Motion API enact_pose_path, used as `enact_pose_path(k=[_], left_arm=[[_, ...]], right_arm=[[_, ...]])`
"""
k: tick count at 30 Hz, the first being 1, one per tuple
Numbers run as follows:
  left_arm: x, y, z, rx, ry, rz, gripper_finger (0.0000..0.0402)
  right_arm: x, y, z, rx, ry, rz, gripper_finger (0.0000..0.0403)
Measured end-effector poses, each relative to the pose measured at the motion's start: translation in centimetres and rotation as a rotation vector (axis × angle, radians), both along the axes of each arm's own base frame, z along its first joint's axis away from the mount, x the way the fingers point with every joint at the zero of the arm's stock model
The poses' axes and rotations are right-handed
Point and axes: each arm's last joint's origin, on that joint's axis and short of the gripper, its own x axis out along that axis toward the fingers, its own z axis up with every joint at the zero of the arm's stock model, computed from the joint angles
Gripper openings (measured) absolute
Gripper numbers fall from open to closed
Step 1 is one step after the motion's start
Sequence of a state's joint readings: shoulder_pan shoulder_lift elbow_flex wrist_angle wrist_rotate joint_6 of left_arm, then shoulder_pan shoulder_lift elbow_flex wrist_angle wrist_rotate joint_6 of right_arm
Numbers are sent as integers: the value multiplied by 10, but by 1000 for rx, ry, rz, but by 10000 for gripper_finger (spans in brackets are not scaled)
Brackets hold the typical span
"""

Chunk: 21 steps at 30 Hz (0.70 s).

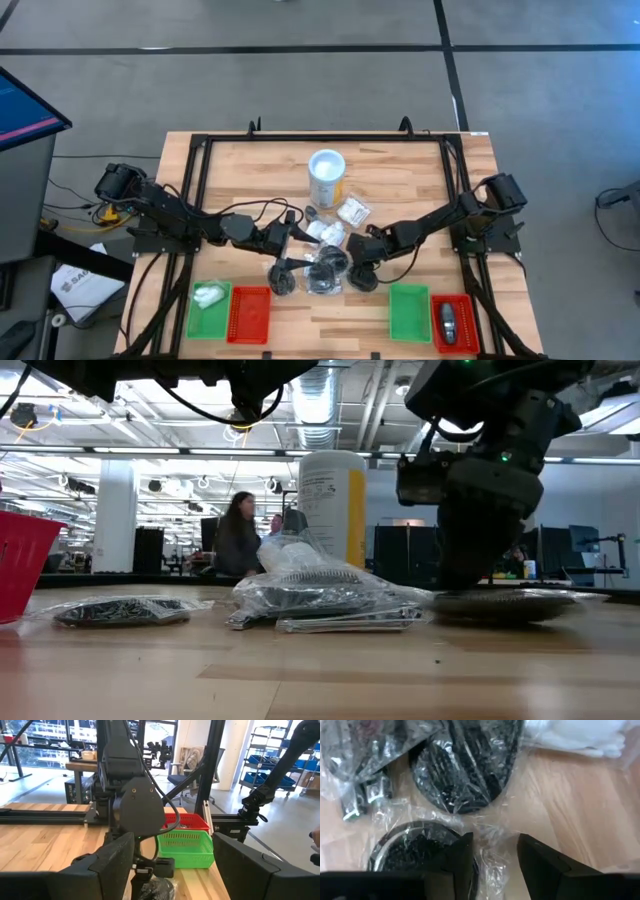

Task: Pick & Place Travel size toiletries
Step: Put the hairbrush into the left red bin

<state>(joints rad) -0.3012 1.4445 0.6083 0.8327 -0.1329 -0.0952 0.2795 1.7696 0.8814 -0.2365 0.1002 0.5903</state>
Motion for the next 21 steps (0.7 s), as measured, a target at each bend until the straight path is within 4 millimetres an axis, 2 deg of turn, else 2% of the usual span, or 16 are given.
enact_pose_path(k=[5,10,21], left_arm=[[0,0,0,1,4,0,260],[0,0,0,1,5,0,260],[0,0,0,1,5,0,260]], right_arm=[[2,0,-3,-6,0,6,106],[0,0,0,6,0,52,16],[-2,4,7,18,-25,69,1]])
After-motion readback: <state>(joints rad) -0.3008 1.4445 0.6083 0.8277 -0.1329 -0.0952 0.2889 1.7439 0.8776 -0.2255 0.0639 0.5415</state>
